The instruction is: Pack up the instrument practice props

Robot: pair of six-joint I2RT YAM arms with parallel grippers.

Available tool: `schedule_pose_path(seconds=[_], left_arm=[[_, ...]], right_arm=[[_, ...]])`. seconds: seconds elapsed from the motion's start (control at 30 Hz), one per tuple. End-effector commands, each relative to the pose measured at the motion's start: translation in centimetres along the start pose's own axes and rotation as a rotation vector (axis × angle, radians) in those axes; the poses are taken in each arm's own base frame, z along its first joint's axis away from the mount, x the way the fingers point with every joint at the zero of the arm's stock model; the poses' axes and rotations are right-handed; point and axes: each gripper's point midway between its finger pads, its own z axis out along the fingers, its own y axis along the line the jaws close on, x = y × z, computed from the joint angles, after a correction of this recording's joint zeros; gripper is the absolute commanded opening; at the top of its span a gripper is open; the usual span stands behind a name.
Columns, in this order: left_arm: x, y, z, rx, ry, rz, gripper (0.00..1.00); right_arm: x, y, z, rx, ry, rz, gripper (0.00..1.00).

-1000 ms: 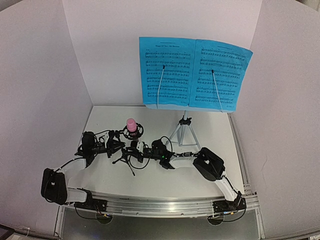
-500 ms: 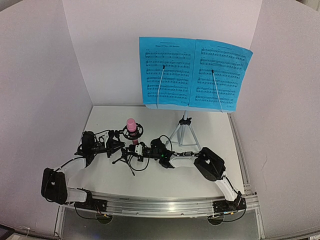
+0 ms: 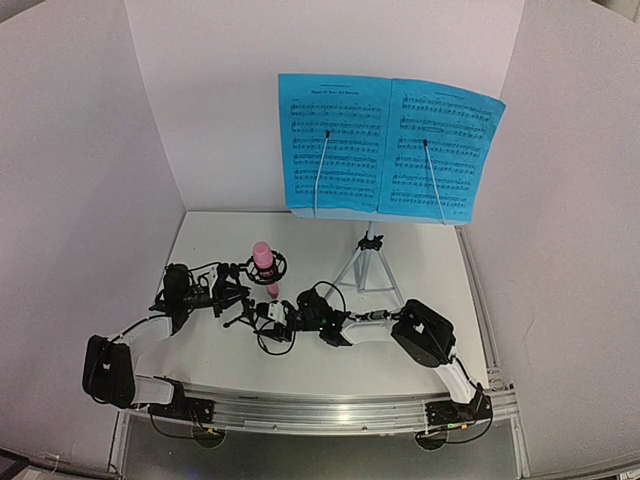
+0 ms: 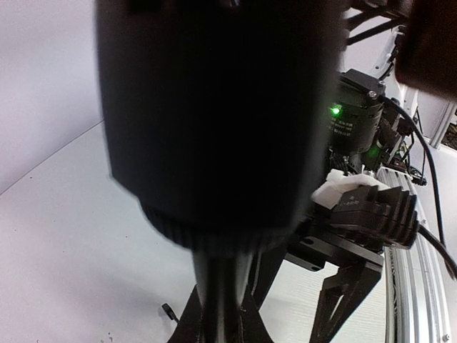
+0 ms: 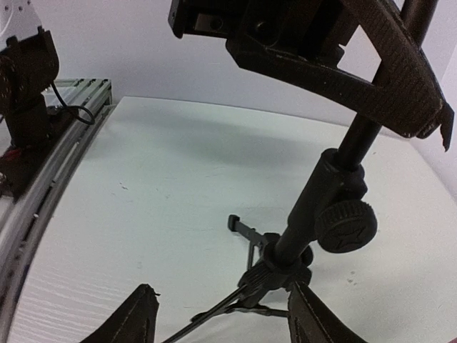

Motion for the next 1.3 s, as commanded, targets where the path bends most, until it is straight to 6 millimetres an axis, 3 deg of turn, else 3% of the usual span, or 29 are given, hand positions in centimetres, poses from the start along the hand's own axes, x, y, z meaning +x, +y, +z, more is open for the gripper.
schedule_pose_path(seconds=[0.0, 0.2, 0.5, 0.63, 0.83, 1.03, 1.13, 1.27], left_arm=[[2.3, 0.1, 0.0, -0.005, 0.035, -0.056, 0.0], [1.6, 0.4, -0.1, -0.014, 0.023, -0.046, 0.19], [-1.4, 1.1, -1.4, -0.024, -0.028, -0.033, 0.48], [-2.9, 0.0, -2.4, 0.031, -0.04, 0.026, 0.65], [-7.1, -1.9, -4.1, 0.097, -0.058, 0.158, 0.83], [-10.2, -1.6, -4.3, 0.121, -0.095, 0.141, 0.87], [-10.4, -1.2, -4.2, 0.12, -0.098, 0.13, 0.87], [-10.2, -0.6, -3.8, 0.126, -0.088, 0.09, 0.8]], right_arm=[[-3.8, 0.7, -1.6, -0.005, -0.058, 0.067, 0.64], [-4.0, 1.6, -2.1, -0.015, -0.055, 0.091, 0.67], [-4.7, 2.5, -2.6, -0.043, -0.065, 0.127, 0.67], [-5.0, 2.8, -2.7, -0.061, -0.069, 0.14, 0.67], [-5.1, 3.5, -2.8, -0.084, -0.055, 0.157, 0.67], [-5.0, 3.9, -2.7, -0.103, -0.048, 0.169, 0.67], [-5.0, 3.9, -2.6, -0.101, -0.049, 0.166, 0.67], [-5.0, 4.0, -2.6, -0.101, -0.047, 0.163, 0.67]])
